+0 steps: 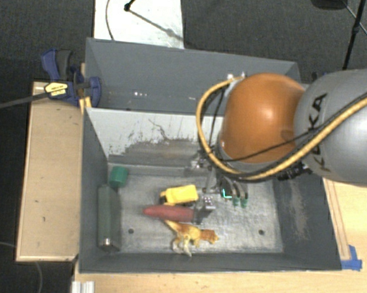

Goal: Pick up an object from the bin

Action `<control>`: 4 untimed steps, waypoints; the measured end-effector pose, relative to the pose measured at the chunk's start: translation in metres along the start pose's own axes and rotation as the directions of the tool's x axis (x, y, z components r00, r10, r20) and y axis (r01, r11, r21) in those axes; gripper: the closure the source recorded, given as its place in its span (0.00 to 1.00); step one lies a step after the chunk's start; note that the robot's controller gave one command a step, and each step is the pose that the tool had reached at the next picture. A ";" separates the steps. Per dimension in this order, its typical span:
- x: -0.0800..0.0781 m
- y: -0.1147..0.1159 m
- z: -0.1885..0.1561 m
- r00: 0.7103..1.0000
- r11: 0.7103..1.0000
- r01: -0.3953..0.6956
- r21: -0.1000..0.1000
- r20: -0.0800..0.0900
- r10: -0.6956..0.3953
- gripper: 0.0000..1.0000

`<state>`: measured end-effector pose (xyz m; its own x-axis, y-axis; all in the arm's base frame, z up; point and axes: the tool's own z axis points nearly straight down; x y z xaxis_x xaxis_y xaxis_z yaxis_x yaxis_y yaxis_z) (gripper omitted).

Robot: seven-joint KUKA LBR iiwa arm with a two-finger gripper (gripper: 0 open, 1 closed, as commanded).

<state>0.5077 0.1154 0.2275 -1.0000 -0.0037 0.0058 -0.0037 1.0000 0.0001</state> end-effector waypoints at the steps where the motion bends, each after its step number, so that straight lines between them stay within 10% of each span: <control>1: -0.002 -0.001 -0.004 1.000 1.000 -0.004 -0.001 0.009 0.004 0.00; 2: -0.022 0.008 0.125 0.997 0.997 0.078 -0.002 0.024 -0.078 1.00; 3: -0.017 0.007 0.135 0.997 0.997 0.073 -0.002 0.016 -0.073 0.00; 4: -0.014 0.010 0.138 0.997 0.997 0.072 -0.005 0.008 -0.072 1.00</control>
Offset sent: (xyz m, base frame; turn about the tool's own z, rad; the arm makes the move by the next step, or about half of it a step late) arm 0.0116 0.0063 -0.1433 -0.0806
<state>0.5207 0.1252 0.0898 -0.9971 -0.0759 -0.0019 -0.0760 0.9971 0.0059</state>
